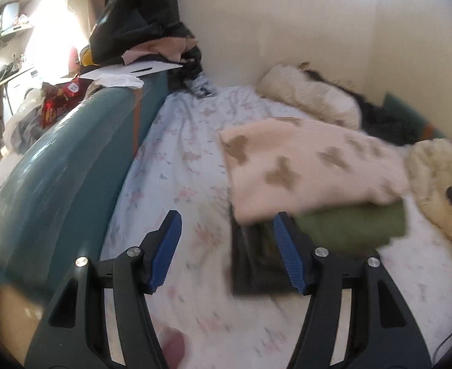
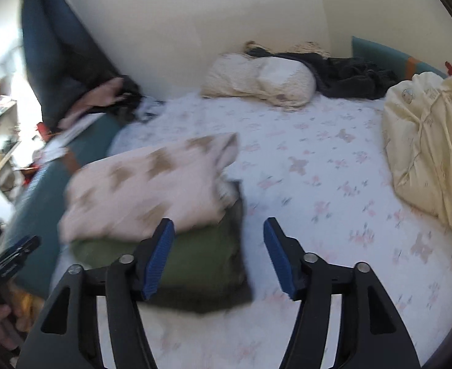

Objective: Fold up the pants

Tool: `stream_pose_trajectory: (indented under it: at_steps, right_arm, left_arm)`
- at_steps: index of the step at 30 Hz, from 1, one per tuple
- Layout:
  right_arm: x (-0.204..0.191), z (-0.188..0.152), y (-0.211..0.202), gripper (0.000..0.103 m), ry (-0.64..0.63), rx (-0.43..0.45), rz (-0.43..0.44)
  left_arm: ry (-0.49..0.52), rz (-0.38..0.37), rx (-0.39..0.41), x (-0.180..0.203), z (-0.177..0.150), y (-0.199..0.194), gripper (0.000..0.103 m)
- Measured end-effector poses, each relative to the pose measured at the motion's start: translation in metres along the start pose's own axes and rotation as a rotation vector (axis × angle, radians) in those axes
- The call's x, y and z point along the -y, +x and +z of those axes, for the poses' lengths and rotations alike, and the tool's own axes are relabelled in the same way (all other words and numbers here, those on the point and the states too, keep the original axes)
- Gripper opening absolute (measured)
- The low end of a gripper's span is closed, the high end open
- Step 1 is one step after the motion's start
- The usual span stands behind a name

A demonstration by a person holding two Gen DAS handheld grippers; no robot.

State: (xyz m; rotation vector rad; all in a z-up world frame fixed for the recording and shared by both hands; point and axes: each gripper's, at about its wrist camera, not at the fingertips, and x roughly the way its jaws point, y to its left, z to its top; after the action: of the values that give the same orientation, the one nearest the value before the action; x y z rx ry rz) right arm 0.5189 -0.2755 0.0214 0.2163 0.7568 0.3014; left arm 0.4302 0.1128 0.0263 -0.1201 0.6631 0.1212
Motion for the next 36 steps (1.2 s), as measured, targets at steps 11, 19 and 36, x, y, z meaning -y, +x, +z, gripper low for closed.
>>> stream_pose_trajectory:
  at_steps: [11,19,36]
  right_arm:
    - [-0.065,-0.12,-0.173,0.094,-0.073,0.132,0.025]
    - [-0.09,-0.205,-0.266,0.103,-0.121,0.212,-0.031]
    - [-0.096,-0.338,-0.312,0.103,-0.108,0.235,-0.087]
  left_arm:
    - [0.047,-0.052,0.125,0.031,-0.08,-0.188,0.086]
    - [0.055,-0.075,0.164,0.033,-0.143,-0.28,0.103]
    - [0.122,-0.088,0.168,0.051,-0.251,-0.32,0.103]
